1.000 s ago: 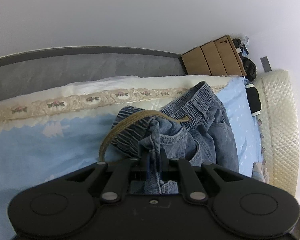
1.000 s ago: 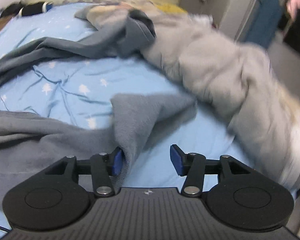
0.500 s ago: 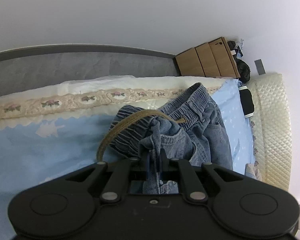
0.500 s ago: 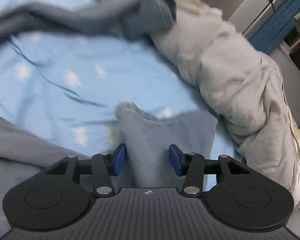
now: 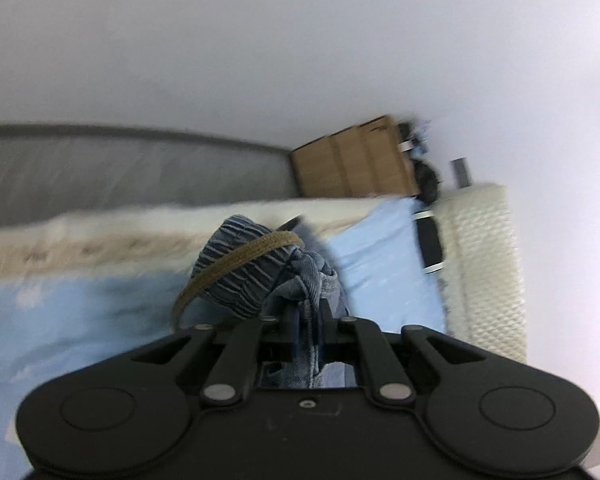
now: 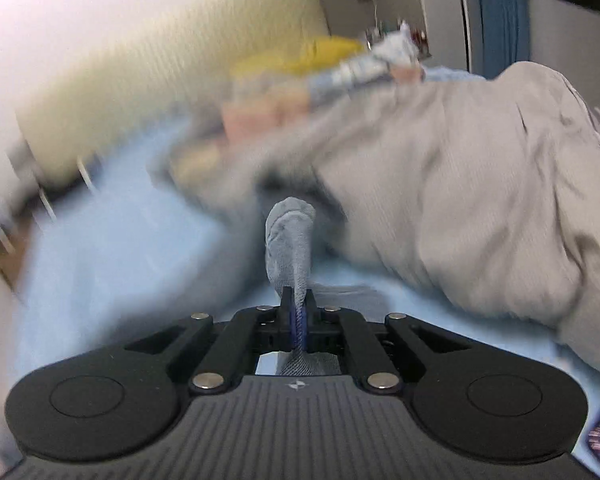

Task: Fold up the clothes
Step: 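Hold the waistband with the left gripper while the right releases the leg, then grasp the jeans with the left gripper while the right grasps a leg hem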

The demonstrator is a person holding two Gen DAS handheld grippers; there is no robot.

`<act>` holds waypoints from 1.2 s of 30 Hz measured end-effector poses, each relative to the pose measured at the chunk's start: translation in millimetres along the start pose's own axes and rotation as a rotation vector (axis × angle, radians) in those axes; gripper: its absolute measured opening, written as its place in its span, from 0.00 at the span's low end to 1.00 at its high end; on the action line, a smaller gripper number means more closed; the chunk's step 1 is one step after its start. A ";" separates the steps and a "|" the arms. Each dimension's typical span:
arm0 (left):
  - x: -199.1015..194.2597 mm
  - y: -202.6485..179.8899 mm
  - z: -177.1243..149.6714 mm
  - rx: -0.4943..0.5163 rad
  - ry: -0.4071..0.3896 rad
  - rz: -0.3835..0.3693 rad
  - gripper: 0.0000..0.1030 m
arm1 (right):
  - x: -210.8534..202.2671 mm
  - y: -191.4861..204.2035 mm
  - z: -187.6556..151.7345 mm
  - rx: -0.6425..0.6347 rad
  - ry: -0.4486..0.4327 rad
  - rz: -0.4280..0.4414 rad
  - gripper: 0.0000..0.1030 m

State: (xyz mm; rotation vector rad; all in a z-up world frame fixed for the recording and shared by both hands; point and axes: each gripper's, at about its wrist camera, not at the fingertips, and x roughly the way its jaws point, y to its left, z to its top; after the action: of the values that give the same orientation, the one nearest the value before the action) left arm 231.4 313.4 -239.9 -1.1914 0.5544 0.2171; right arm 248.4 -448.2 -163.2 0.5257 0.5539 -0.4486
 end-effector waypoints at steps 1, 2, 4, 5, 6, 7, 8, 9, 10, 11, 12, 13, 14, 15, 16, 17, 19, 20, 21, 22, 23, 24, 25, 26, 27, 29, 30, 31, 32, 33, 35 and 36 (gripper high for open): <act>-6.3 -5.0 3.1 -0.001 -0.013 -0.008 0.06 | -11.5 -2.8 15.9 0.043 -0.033 0.036 0.01; -12.4 -8.6 6.1 -0.003 -0.027 -0.013 0.06 | -22.1 -7.7 29.6 0.078 -0.062 0.061 0.00; -21.8 -6.4 9.5 -0.015 -0.049 -0.001 0.06 | -39.0 -27.2 46.9 0.113 -0.108 0.061 0.00; -25.6 -1.1 9.6 -0.026 -0.055 0.010 0.06 | -45.5 -37.8 53.2 0.128 -0.126 0.055 0.00; -27.7 6.6 9.0 -0.043 -0.055 0.019 0.06 | -46.7 -50.5 51.9 0.139 -0.126 0.035 0.00; -29.5 14.5 7.6 -0.056 -0.054 0.030 0.06 | -46.7 -64.3 45.9 0.150 -0.114 0.007 0.00; -29.9 23.1 3.7 -0.059 -0.049 0.050 0.06 | -45.1 -77.4 37.5 0.158 -0.094 -0.020 0.00; -29.1 33.0 -1.3 -0.061 -0.044 0.074 0.07 | -39.8 -89.1 23.7 0.156 -0.057 -0.049 0.00; -28.0 44.2 -6.4 -0.071 -0.043 0.098 0.07 | -34.5 -100.7 9.9 0.155 -0.020 -0.078 0.00; -26.7 55.2 -11.0 -0.079 -0.041 0.120 0.06 | -28.4 -112.3 -5.3 0.154 0.018 -0.107 0.00; -25.1 65.7 -14.3 -0.085 -0.037 0.138 0.06 | -20.5 -123.8 -23.3 0.156 0.060 -0.135 0.00; -23.5 76.1 -17.5 -0.092 -0.034 0.156 0.06 | -12.5 -135.2 -40.8 0.164 0.103 -0.162 0.00; -22.1 85.1 -20.4 -0.094 -0.028 0.175 0.07 | -5.0 -145.0 -56.5 0.177 0.145 -0.184 0.00; -21.4 89.9 -22.6 -0.085 -0.018 0.194 0.07 | 0.7 -151.7 -70.2 0.178 0.182 -0.201 0.00; -20.8 92.7 -24.6 -0.074 -0.004 0.205 0.07 | 6.3 -158.3 -83.9 0.178 0.218 -0.218 0.00; -21.1 93.1 -25.4 -0.061 0.005 0.212 0.07 | 11.0 -163.6 -95.7 0.170 0.248 -0.235 0.00; -23.0 90.2 -24.4 -0.033 0.013 0.225 0.07 | 15.9 -167.7 -109.6 0.122 0.273 -0.269 0.01; -24.3 87.9 -23.6 -0.022 0.016 0.232 0.07 | 16.5 -170.0 -112.2 0.115 0.283 -0.278 0.02; -26.7 85.2 -23.0 -0.013 0.016 0.238 0.09 | 14.2 -171.8 -113.6 0.119 0.292 -0.284 0.04; -30.0 82.1 -22.6 -0.003 0.014 0.244 0.11 | 11.8 -173.7 -114.9 0.123 0.302 -0.290 0.05; -33.1 78.4 -21.9 0.008 0.016 0.242 0.13 | 8.3 -174.1 -114.8 0.122 0.307 -0.298 0.08; -36.2 74.7 -21.1 0.018 0.018 0.241 0.16 | 2.2 -171.1 -111.6 0.107 0.303 -0.309 0.17; -39.3 70.0 -20.4 0.032 0.021 0.241 0.19 | -3.4 -168.7 -109.3 0.091 0.295 -0.321 0.21; -41.9 62.4 -20.3 0.057 0.026 0.247 0.26 | -7.0 -167.2 -107.3 0.069 0.278 -0.333 0.25; -43.1 53.6 -21.1 0.092 0.029 0.248 0.31 | -9.4 -162.8 -101.5 0.042 0.256 -0.333 0.29; -40.5 35.1 -25.6 0.167 0.036 0.233 0.38 | -11.9 -146.5 -89.4 -0.018 0.197 -0.309 0.39; -36.0 26.3 -28.4 0.199 0.043 0.221 0.41 | -12.1 -137.6 -83.6 -0.047 0.164 -0.292 0.44; -26.5 17.1 -31.6 0.225 0.055 0.204 0.43 | -9.2 -128.0 -78.6 -0.074 0.140 -0.267 0.45; -16.3 8.2 -35.1 0.249 0.069 0.186 0.46 | 0.8 -116.5 -75.4 -0.096 0.135 -0.222 0.46; -2.9 0.0 -39.4 0.268 0.093 0.169 0.48 | 10.8 -105.0 -72.1 -0.118 0.129 -0.177 0.49; 30.8 -17.2 -51.2 0.298 0.153 0.132 0.49 | 32.3 -81.9 -66.0 -0.160 0.121 -0.089 0.50; 48.1 -25.3 -57.2 0.309 0.182 0.114 0.49 | 48.2 -70.0 -63.5 -0.178 0.122 -0.047 0.50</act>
State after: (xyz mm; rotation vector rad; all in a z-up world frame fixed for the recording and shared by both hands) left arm 266.6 245.3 -258.7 -0.8843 0.7860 0.1144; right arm 224.4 -478.3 -262.0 0.3718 0.7169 -0.4090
